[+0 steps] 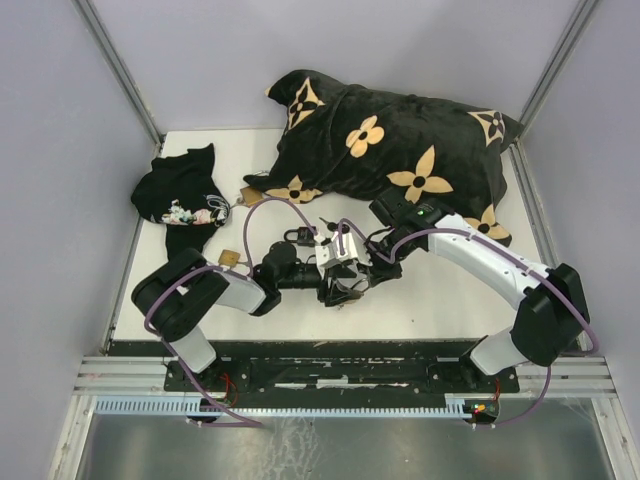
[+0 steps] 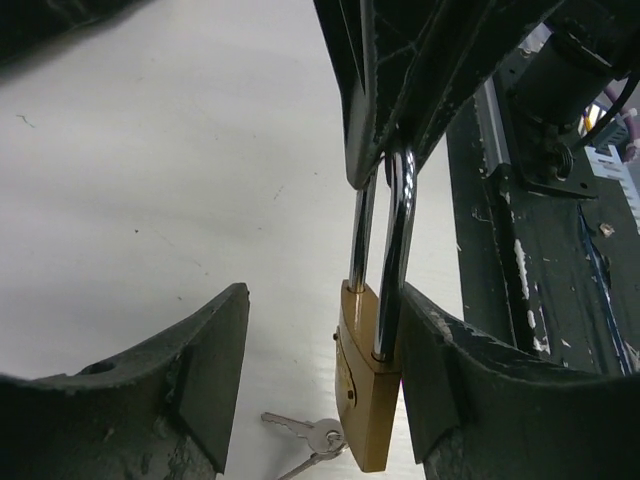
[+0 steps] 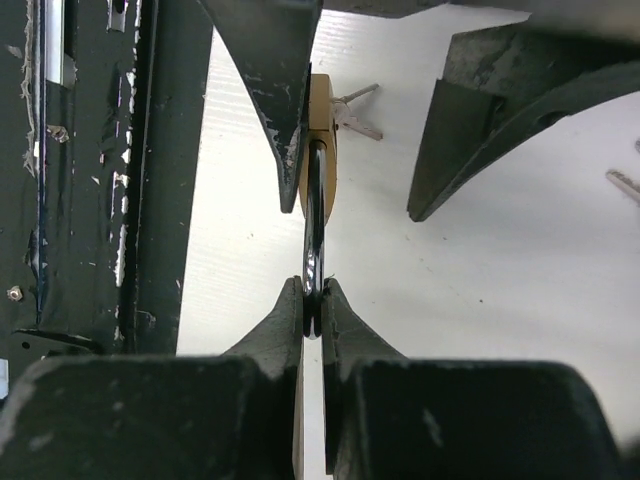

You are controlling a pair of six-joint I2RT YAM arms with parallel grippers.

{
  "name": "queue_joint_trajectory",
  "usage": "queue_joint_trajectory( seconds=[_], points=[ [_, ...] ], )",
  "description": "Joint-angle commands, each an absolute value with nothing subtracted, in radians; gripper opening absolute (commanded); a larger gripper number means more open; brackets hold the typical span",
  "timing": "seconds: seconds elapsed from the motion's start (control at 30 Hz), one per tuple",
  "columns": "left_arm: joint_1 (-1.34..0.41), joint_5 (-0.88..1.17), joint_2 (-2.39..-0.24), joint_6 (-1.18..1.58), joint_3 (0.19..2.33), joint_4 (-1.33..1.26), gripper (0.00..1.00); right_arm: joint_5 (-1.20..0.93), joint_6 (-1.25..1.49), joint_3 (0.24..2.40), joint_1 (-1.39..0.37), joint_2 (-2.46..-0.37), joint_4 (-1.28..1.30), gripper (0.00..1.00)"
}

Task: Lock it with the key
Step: Lock the lock.

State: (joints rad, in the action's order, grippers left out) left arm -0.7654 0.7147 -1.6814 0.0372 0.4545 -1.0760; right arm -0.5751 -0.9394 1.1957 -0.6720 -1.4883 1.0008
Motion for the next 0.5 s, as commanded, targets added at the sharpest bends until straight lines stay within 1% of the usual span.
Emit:
queue_joint_trajectory(
  seconds=[0.0, 0.03, 0.2, 0.23, 0.3, 0.33, 0.37, 0.4, 0.47],
  points=[
    [-0.765, 0.783, -1.639, -0.062, 0.506, -0.876, 0.65, -0.609, -0.992, 1.287, -0.669, -1.458, 1.06, 0.02],
    [-0.767, 0.78, -1.638, -0.071, 0.511, -0.86, 0.64, -0.607, -0.992, 1.293, -0.669, -1.46, 1.064, 0.02],
    [-0.769, 0.771, -1.645, -0.094, 0.543, -0.799, 0.51, -0.603, -1.006, 1.324, -0.669, -1.464, 1.098, 0.02],
    [-0.769, 0.773, -1.647, -0.094, 0.551, -0.795, 0.47, -0.602, -1.01, 1.333, -0.67, -1.465, 1.106, 0.02],
    [-0.769, 0.783, -1.652, -0.091, 0.575, -0.771, 0.3, -0.601, -1.016, 1.344, -0.672, -1.47, 1.122, 0.02],
    [-0.769, 0.791, -1.655, -0.088, 0.6, -0.753, 0.23, -0.602, -1.019, 1.347, -0.672, -1.472, 1.13, 0.03],
    [-0.769, 0.795, -1.662, -0.076, 0.612, -0.746, 0.21, -0.603, -1.022, 1.349, -0.672, -1.474, 1.136, 0.03],
    [-0.77, 0.796, -1.667, -0.058, 0.62, -0.75, 0.21, -0.605, -1.032, 1.352, -0.673, -1.476, 1.146, 0.03],
    [-0.77, 0.782, -1.669, -0.015, 0.628, -0.774, 0.29, -0.603, -1.036, 1.356, -0.678, -1.484, 1.159, 0.03]
  ],
)
